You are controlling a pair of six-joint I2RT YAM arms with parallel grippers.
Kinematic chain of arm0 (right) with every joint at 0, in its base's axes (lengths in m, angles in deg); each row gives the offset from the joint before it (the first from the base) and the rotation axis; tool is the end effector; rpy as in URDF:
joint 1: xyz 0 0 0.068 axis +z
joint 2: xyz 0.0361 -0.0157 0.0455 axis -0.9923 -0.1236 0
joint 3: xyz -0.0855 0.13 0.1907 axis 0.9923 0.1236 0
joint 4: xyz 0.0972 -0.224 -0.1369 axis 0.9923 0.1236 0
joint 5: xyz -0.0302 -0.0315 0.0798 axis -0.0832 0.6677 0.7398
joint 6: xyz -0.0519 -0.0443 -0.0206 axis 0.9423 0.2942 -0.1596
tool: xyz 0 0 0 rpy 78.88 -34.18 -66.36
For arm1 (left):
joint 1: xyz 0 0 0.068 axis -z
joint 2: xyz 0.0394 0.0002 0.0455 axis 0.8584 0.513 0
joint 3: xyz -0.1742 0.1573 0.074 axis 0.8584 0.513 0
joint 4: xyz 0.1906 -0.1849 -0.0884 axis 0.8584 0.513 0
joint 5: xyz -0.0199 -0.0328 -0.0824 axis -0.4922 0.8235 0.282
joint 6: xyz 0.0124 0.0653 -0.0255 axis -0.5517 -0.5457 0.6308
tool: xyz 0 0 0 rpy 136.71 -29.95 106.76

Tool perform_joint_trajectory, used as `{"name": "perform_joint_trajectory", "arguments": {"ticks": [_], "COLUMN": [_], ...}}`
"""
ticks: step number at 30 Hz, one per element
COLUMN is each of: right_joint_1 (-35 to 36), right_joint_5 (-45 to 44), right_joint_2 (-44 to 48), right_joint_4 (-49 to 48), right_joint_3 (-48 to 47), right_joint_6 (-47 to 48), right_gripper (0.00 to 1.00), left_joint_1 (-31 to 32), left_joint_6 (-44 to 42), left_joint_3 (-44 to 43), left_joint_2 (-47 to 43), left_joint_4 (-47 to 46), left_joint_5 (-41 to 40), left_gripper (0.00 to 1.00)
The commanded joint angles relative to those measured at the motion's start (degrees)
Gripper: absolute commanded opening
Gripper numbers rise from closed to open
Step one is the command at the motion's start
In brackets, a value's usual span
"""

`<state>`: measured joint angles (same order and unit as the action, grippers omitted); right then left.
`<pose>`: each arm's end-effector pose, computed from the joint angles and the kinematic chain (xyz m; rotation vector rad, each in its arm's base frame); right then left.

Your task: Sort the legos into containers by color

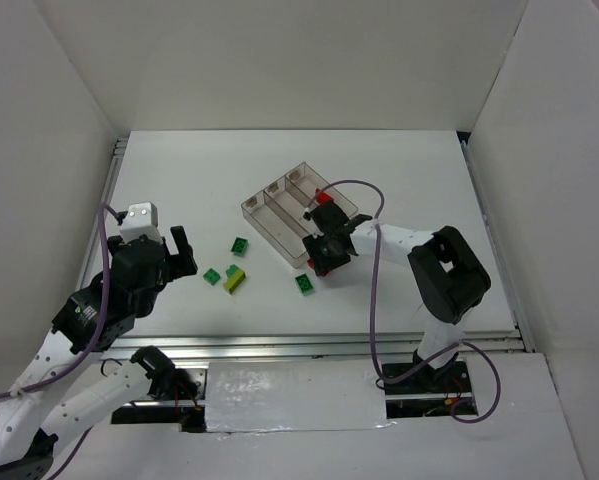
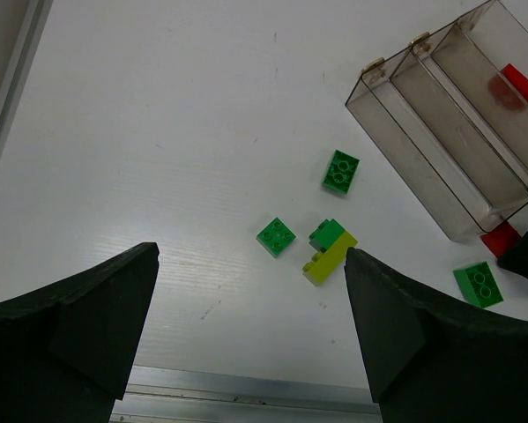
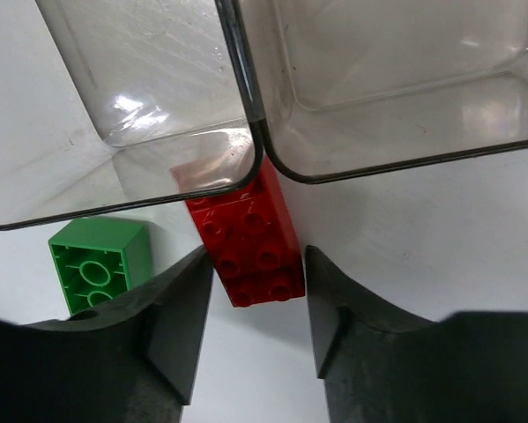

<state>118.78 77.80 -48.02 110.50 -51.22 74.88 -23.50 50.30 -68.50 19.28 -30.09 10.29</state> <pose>0.2957 0.2158 0.1009 -0.6588 2.6549 0.2618 0.1625 -0.0716 0.3394 -0.3382 1.9057 -0.0888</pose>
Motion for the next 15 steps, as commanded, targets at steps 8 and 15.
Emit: {"name": "perform_joint_trajectory", "arguments": {"ticks": [8,15], "right_joint_1": [0.42,0.59], "right_joint_5": [-0.55,-0.73], "right_joint_2": [3.55,13.65], "right_joint_4": [0.35,3.23], "right_joint_3": [0.69,2.45], "right_joint_6": [-1.06,-4.05], "right_gripper": [0.32,0.22], "left_joint_1": [-0.31,-0.31], "left_joint_6": [-1.07,-1.07], "left_joint_3": [0.38,0.29], "left_joint_2": [-0.10,0.08], "left_joint_4": [-3.01,-3.01], "left_joint_5": [0.47,0.47], "left_gripper": [1.00,0.99]}}
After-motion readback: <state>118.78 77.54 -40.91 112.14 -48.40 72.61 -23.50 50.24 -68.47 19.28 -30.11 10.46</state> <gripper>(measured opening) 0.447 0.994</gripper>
